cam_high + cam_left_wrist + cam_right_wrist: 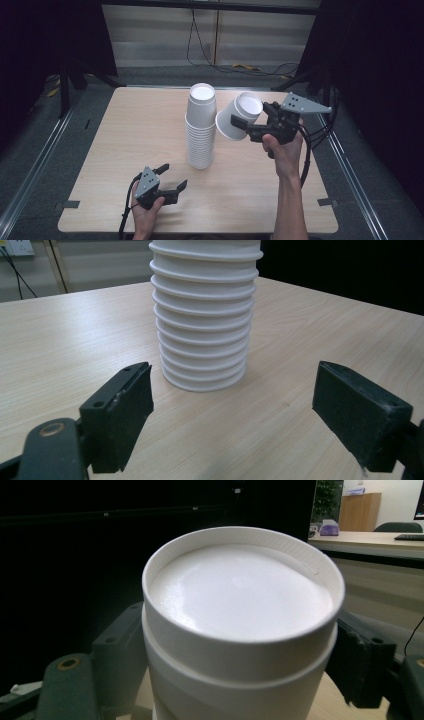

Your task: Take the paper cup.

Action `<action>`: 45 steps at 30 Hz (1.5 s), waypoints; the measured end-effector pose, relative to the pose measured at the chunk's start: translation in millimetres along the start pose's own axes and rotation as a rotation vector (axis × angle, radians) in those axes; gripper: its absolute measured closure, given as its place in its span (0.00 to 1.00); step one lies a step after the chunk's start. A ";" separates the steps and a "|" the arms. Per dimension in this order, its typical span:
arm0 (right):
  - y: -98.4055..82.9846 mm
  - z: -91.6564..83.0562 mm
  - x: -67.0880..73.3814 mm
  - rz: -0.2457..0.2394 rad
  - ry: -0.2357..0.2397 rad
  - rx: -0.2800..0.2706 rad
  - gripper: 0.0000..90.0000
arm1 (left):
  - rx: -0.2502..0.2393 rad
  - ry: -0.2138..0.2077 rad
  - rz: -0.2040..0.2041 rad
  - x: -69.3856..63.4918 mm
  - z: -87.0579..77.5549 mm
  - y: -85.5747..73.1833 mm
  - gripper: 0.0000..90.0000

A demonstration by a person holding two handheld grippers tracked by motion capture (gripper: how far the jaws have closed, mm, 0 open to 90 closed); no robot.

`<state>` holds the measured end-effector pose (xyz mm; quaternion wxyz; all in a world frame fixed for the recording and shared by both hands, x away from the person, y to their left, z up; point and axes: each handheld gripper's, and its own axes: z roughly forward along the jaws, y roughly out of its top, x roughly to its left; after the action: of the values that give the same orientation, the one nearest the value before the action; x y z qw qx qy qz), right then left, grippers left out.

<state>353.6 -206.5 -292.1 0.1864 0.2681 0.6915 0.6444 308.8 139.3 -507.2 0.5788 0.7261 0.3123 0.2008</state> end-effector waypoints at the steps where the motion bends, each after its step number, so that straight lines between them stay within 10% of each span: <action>1: -3.6 0.6 1.1 0.004 0.004 0.004 0.24 | 0.001 0.001 -0.001 0.2 -0.1 0.1 0.18; 15: -43.1 3.7 11.6 0.032 0.054 0.029 0.24 | 0.002 -0.015 -0.051 3.1 -0.2 0.1 0.18; 27: -74.2 18.1 11.9 0.074 0.092 0.061 0.24 | -0.014 -0.113 -0.068 2.5 1.7 1.2 0.18; 45: -107.2 34.8 16.6 0.095 0.169 0.081 0.24 | -0.050 -0.192 -0.036 -2.7 0.8 16.2 0.18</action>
<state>347.5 -171.7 -400.4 0.0856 0.2527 0.7168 0.6443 310.9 134.7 -491.6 0.6274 0.7216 0.2632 0.1277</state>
